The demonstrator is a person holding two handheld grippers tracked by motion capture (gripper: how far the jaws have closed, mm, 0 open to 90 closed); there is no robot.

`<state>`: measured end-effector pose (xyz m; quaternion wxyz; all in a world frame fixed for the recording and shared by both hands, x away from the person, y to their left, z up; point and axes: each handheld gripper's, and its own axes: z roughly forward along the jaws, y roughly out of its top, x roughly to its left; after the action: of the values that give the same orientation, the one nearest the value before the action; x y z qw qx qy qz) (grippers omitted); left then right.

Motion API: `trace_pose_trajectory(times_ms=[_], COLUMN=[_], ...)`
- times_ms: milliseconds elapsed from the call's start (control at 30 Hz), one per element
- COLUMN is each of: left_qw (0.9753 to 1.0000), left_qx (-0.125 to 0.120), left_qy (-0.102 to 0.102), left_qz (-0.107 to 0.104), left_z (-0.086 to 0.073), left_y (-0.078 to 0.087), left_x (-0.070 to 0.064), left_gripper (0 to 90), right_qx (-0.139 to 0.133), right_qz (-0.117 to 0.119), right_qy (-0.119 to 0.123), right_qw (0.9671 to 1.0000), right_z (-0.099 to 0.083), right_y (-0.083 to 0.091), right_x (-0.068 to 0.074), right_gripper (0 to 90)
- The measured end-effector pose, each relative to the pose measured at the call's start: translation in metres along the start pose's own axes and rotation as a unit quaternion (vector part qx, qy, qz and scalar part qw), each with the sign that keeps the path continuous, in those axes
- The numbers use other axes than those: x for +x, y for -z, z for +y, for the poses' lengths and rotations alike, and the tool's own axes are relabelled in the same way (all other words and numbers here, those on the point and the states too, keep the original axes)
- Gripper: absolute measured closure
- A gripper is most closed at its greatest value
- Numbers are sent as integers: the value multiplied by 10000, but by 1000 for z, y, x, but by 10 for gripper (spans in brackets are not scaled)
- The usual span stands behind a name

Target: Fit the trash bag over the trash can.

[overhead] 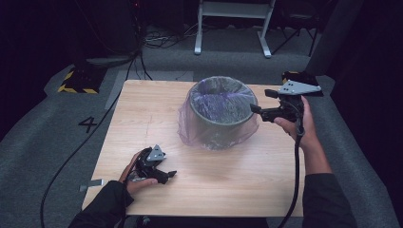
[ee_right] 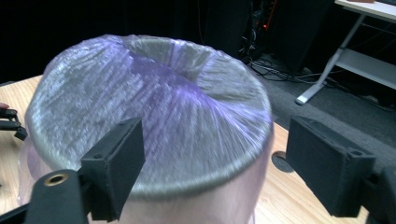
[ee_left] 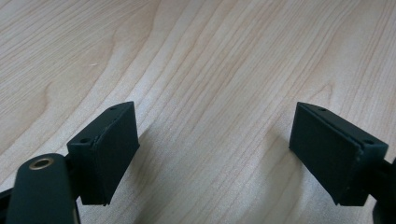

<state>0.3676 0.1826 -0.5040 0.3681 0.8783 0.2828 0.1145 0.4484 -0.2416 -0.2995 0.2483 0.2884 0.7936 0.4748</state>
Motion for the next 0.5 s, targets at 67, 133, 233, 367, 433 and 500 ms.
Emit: trace_pose_trajectory(times_ms=[67,133,233,367,433,500], left_qw=[10000,10000,10000,10000,10000,10000], left_qx=[1,-5,2,-1,-8,-9], left_qy=[2,9,11,6,7,7], left_qz=[4,-2,-3,-2,-5,-5], left_z=[0,0,1,1,1,1], left_y=[0,-1,-1,-1,-1,-1], left_x=[0,0,0,0,0,0], left_gripper=[151,150,149,149,149,149], right_qx=[18,4,55,87,113,162], right_qz=[-2,46,55,130,171,197], right_qy=[-39,-22,-18,40,42,134], right_qw=[10000,10000,10000,9999,9998,9996], right_z=[3,6,10,14,16,20], right_y=[-4,-9,-16,-21,-24,-27], right_x=[1,3,3,4,6,10], right_gripper=[193,191,192,194,194,193])
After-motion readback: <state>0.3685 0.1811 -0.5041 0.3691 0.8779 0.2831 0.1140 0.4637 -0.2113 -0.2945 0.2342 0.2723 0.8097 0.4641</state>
